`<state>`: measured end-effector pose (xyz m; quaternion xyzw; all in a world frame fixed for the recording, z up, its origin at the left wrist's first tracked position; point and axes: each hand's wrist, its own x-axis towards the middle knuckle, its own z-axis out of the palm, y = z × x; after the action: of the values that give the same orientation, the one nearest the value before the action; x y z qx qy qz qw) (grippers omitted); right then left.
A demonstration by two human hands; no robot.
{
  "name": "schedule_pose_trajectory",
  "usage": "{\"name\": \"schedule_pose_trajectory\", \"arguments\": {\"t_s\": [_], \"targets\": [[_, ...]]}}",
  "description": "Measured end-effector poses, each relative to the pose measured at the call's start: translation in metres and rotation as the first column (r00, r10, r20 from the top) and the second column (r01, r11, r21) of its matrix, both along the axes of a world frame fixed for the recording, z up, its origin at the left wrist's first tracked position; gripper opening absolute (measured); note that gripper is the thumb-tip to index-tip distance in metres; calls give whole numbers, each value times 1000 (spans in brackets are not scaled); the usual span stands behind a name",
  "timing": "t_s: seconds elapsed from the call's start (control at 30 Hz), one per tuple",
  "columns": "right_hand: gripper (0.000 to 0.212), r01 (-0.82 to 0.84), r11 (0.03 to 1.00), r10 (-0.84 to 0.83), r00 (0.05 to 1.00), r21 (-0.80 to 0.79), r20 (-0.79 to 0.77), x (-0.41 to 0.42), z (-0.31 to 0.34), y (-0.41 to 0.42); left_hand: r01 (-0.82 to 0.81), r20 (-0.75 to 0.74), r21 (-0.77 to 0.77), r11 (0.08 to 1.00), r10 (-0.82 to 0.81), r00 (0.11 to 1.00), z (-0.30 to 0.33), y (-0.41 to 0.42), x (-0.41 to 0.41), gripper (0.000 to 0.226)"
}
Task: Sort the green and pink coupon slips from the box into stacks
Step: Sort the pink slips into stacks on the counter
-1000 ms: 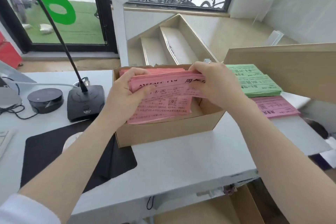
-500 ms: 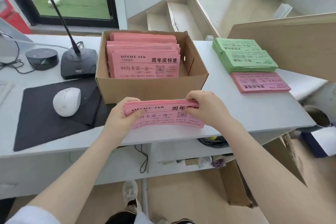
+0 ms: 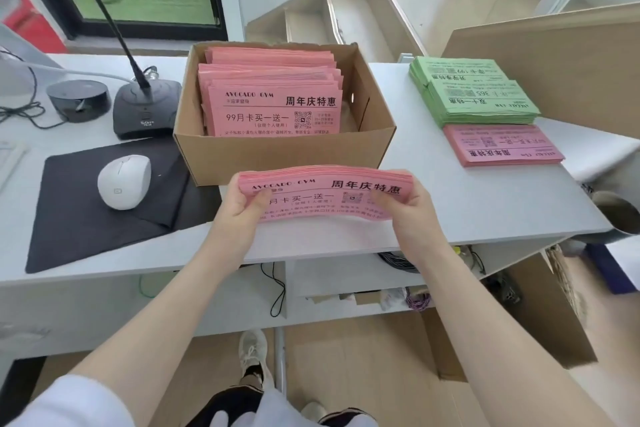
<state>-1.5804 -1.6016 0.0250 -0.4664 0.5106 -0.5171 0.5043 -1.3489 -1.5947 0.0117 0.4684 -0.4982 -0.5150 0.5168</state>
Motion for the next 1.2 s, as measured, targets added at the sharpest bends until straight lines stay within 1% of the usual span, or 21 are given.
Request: {"name": "schedule_pose_trajectory", "arguments": {"t_s": [0.1, 0.2, 0.27, 0.37, 0.47, 0.57, 0.6, 0.63, 0.67, 0.7, 0.77, 0.83, 0.9, 0.93, 1.0, 1.03, 1.07, 1.1, 1.13, 1.17, 1.2], "targets": [[28, 27, 998, -27, 1000, -64, -3, -13, 3, -5, 31, 23, -29, 999, -31, 999, 3, -6, -4, 23], [27, 23, 1000, -22, 997, 11, -73, -15, -17, -1, 72, 174, 10, 997, -72, 982, -10, -5, -10, 24], [33, 27, 998, -20, 993, 60, -114, -15, -29, 1, 84, 277, 37, 996, -91, 956, -21, -6, -11, 32], [35, 51, 996, -42, 992, 78, -120, -17, -32, 0, 60, 337, 60, 996, -77, 938, -24, -14, -9, 35], [35, 32, 996, -22, 993, 86, -118, -21, -28, 0, 70, 377, 33, 997, -77, 923, -19, -18, -9, 35], [41, 130, 988, -119, 984, 83, -129, -31, -13, -2, 106, 417, -57, 993, -73, 906, 2, -20, -12, 31], [49, 182, 983, -172, 965, 37, -197, -36, -7, -5, 120, 450, -107, 987, -59, 891, 13, -22, -14, 30], [58, 220, 975, -222, 925, -42, -310, -41, 1, -9, 144, 486, -166, 976, -46, 873, 24, -26, -15, 31], [66, 218, 966, -258, 862, -140, -437, -44, 10, -12, 182, 520, -217, 959, -44, 853, 36, -30, -16, 32], [70, 167, 955, -279, 785, -244, -553, -44, 20, -15, 232, 553, -251, 940, -57, 831, 49, -36, -18, 34], [68, -48, 929, -251, 649, -367, -719, -36, 41, -21, 347, 634, -269, 898, -106, 766, 69, -48, -24, 29], [58, -222, 903, -164, 614, -368, -772, -23, 60, -27, 436, 719, -289, 852, -107, 686, 82, -57, -34, 27], [44, -248, 908, -96, 659, -336, -746, -13, 75, -31, 495, 774, -338, 801, -63, 631, 89, -65, -46, 24], [37, -241, 914, -104, 638, -326, -763, -11, 79, -34, 512, 785, -363, 779, -40, 618, 93, -69, -53, 25], [24, -228, 932, -148, 473, -283, -869, -16, 84, -37, 517, 776, -389, 763, -32, 630, 99, -76, -65, 26], [22, -211, 944, -140, 436, -253, -889, -22, 86, -38, 500, 757, -394, 771, -36, 652, 103, -78, -70, 24], [20, -186, 953, -131, 463, -241, -877, -30, 88, -40, 464, 719, -389, 796, -53, 693, 106, -80, -76, 21], [18, -157, 957, -123, 544, -245, -830, -39, 90, -40, 409, 654, -356, 840, -89, 752, 110, -82, -83, 18], [16, -112, 962, -120, 648, -250, -752, -49, 91, -41, 353, 547, -285, 891, -152, 823, 113, -86, -91, 15], [15, -51, 965, -130, 754, -255, -643, -59, 90, -42, 326, 394, -180, 928, -236, 888, 115, -90, -101, 12], [15, 15, 966, -152, 840, -259, -521, -71, 88, -44, 334, 231, -73, 940, -310, 922, 116, -94, -112, 10]]}}
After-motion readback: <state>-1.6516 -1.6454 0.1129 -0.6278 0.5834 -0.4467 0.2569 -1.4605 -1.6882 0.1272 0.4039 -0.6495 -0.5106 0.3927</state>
